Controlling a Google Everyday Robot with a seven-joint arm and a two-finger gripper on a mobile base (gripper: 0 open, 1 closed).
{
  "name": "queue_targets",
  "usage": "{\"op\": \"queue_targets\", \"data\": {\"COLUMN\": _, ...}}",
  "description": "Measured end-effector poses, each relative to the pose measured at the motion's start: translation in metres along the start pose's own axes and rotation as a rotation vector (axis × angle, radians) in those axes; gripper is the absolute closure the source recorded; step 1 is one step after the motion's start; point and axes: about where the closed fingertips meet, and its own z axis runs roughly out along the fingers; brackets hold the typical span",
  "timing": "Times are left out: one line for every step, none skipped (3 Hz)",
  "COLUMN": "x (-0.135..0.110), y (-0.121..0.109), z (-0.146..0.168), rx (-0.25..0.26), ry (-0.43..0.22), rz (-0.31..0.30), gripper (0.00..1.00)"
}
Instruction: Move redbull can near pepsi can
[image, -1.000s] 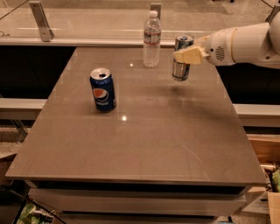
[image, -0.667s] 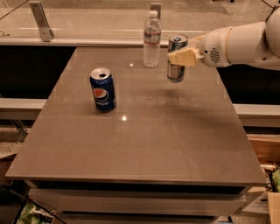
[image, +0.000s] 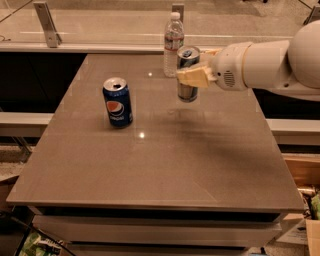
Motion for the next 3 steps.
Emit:
{"op": "queue_targets", "data": {"x": -0.001, "y": 0.029, "z": 0.004, "rx": -0.009, "ry": -0.006, "rz": -0.019, "gripper": 1.00}}
{"op": "queue_targets", "data": {"x": -0.002, "y": 0.055, "z": 0.010, "rx": -0.024, "ry": 0.002, "rz": -0.029, "gripper": 1.00}}
{"op": "queue_targets", "data": {"x": 0.000, "y": 0.077, "z": 0.016, "rx": -0.051, "ry": 0.024, "rz": -0.018, "gripper": 1.00}}
